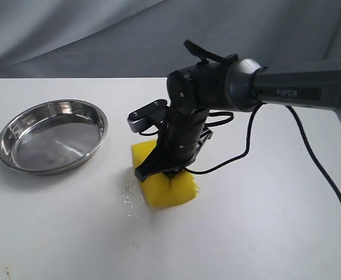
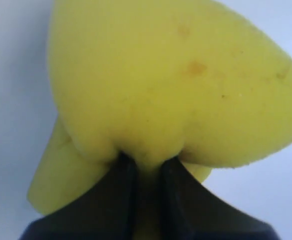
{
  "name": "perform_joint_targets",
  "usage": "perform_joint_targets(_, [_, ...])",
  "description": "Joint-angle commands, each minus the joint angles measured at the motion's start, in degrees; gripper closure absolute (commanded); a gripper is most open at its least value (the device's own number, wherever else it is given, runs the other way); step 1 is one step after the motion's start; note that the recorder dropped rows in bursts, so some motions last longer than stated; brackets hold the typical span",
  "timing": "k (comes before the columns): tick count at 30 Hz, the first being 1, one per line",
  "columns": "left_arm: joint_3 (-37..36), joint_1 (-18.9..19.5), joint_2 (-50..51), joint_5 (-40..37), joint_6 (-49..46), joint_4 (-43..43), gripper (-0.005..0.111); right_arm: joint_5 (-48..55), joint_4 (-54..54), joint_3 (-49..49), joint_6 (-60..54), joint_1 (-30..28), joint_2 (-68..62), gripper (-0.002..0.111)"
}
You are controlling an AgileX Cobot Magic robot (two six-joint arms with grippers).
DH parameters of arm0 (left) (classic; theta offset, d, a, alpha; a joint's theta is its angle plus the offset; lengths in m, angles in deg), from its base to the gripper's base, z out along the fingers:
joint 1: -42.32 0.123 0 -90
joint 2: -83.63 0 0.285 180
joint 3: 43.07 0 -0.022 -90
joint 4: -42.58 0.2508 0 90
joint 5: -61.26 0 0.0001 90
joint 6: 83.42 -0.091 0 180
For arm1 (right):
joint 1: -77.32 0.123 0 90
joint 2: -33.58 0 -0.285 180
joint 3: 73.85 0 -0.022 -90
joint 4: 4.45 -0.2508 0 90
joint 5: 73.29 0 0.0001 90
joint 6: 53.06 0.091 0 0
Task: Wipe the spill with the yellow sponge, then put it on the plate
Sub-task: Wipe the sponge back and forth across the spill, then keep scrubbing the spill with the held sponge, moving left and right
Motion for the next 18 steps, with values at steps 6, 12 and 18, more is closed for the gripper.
perform_joint_targets(6, [-0.2, -0.4, -0.3, 0.4, 0.1, -0.4, 0.107, 4.3, 3.6, -0.1, -1.8, -4.5, -0.6, 0.108])
perform_joint_targets(12, [-0.2, -0.4, -0.3, 0.4, 0.1, -0.4, 0.107, 7.0, -13.3, -0.1, -17.3, -4.4, -0.6, 0.108])
perform_joint_targets(18, [-0.2, -0.4, -0.3, 0.4, 0.1, -0.4, 0.107, 12.9, -21.1, -0.1, -26.5, -0.3, -0.6, 0.108])
